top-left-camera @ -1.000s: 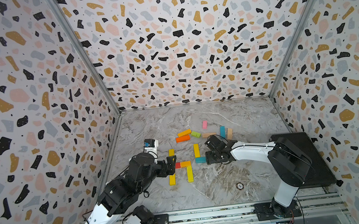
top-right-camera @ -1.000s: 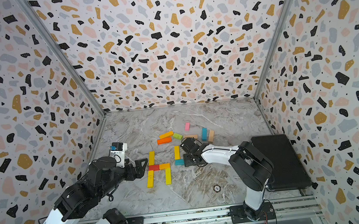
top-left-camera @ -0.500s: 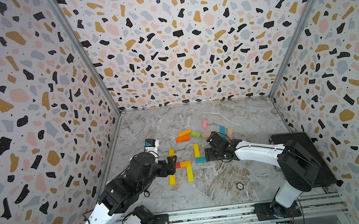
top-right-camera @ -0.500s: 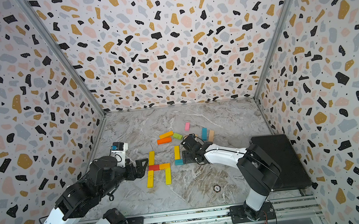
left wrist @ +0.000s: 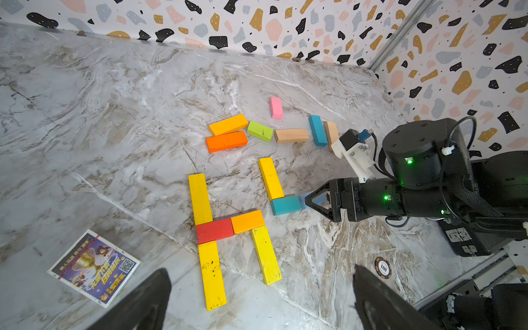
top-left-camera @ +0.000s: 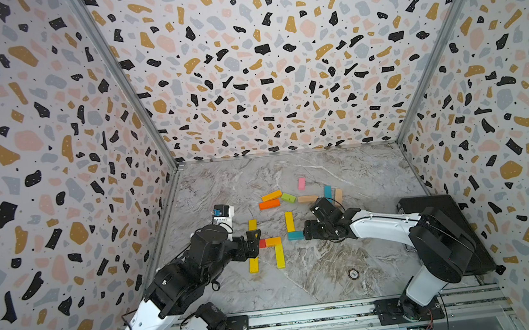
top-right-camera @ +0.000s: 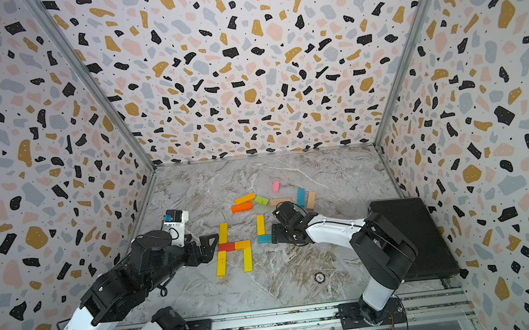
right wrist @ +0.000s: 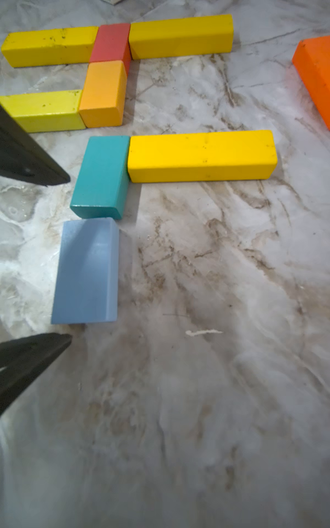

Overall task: Assemble the letter h with building blocks
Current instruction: Assemble the building block at the center of the board.

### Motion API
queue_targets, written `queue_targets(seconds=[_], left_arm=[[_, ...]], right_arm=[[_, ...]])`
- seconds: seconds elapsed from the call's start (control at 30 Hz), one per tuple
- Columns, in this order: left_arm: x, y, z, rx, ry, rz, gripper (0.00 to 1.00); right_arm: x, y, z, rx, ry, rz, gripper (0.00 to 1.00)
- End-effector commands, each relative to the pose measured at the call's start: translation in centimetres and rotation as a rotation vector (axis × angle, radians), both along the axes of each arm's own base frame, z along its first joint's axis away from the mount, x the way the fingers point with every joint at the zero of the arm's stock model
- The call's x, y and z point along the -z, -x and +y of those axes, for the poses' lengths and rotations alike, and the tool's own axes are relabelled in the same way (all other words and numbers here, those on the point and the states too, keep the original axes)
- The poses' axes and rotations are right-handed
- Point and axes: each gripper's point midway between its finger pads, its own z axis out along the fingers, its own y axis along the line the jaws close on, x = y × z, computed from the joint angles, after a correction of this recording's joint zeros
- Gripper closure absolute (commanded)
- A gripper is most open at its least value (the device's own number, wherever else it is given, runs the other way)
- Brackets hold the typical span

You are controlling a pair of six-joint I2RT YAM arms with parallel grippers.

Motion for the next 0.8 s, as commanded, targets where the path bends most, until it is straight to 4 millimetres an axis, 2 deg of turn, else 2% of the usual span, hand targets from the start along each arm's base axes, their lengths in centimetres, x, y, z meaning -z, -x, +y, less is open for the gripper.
queue_targets(seconds=[0.0,0.33,0.77], left_arm=[[-1.1,-0.3,-0.2,-0.004,0.039,-0.032,0.01],[-1.0,-0.4,-0.3,-0.005,0.036,-0.028,0.01],[-0.7,-0.6,-0.4,-0.006,0.028,-0.025,0.01]], right_arm=[[-0.8,-0.3,-0.3,0.026,-0.017,-0.015,0.17],[-0.4,-0.2,1.3,-0.028,-0.061,0.015,0.18],[-0.1,-0.4,1.8,-0.037,-0.074,0.016,0.18]])
